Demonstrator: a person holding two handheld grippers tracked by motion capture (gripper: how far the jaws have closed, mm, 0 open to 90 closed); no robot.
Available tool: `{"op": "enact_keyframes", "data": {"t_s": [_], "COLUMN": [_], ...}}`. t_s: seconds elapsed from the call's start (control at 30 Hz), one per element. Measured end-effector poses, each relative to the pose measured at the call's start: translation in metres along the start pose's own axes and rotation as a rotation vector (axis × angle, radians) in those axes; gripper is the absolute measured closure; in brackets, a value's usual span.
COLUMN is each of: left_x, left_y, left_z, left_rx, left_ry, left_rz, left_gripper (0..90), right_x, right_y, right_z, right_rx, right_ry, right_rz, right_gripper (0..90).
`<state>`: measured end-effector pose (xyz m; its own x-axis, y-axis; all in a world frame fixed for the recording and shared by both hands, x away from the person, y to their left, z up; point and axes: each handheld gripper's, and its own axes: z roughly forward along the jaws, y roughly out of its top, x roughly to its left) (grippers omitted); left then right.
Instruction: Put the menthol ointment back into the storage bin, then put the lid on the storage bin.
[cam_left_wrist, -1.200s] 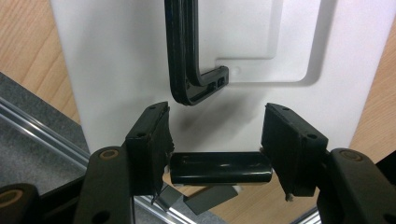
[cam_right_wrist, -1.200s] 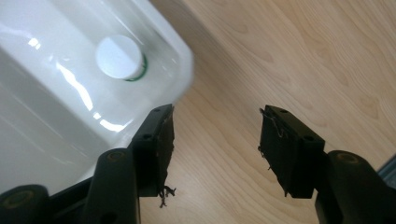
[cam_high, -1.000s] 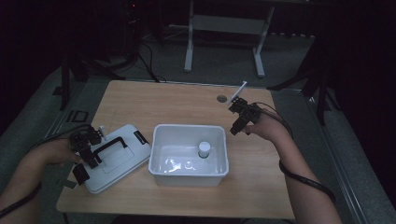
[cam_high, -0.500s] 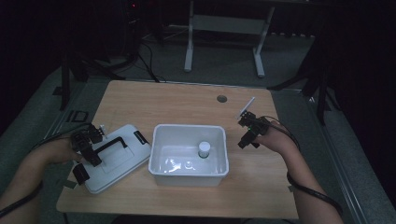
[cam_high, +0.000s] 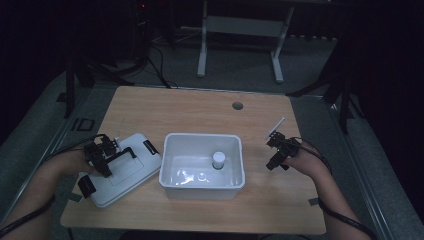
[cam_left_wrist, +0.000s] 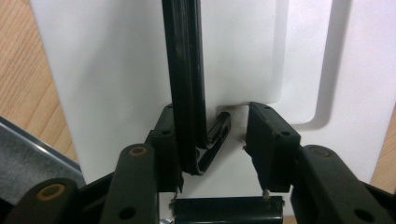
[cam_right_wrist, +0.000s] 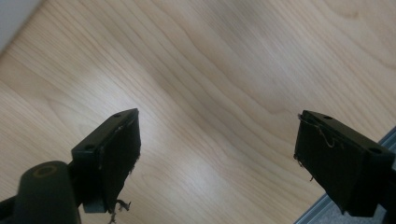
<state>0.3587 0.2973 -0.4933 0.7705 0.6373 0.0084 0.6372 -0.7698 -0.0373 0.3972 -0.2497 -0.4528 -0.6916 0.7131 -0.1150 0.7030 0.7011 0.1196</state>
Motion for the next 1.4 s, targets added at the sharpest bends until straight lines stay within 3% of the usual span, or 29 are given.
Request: {"op": "enact_keyframes", "data": {"t_s": [0.03,0.13,0.23,0.6,0.97,1.17,1.37,1.4], "left_x": [0.000,-0.001,-0.001,0.002,0.000,-0.001,-0.004,-0.005], "left_y": [0.001,0.002,0.001,0.000,-0.006,-0.014,-0.022,-0.023], "left_z": [0.000,0.000,0.001,0.001,-0.004,-0.019,-0.046,-0.056], "left_rx": [0.003,0.019,0.030,0.030,0.008,-0.010,-0.033,-0.035], "left_ry": [0.002,0.000,-0.026,-0.052,-0.077,-0.073,-0.051,-0.053], "left_rz": [0.004,0.000,-0.012,-0.038,-0.003,0.000,0.011,0.019], "left_gripper": [61.0,74.2,82.1,83.3,83.5,83.5,83.5,83.5], "right_x": [-0.002,-0.007,-0.008,-0.005,-0.007,-0.008,-0.007,-0.007], "right_y": [-0.003,-0.011,-0.015,-0.035,-0.040,-0.040,-0.040,-0.040], "right_z": [0.001,0.003,0.005,0.019,0.018,0.012,0.009,0.009], "right_rx": [0.004,0.009,0.014,0.015,0.002,0.000,0.003,0.002], "right_ry": [0.000,0.009,0.011,0.030,0.036,0.026,0.022,0.022], "right_rz": [0.005,0.024,0.031,0.033,0.041,0.035,0.031,0.032], "right_gripper": [14.0,14.1,14.2,14.1,14.1,14.2,14.2,14.2]}}
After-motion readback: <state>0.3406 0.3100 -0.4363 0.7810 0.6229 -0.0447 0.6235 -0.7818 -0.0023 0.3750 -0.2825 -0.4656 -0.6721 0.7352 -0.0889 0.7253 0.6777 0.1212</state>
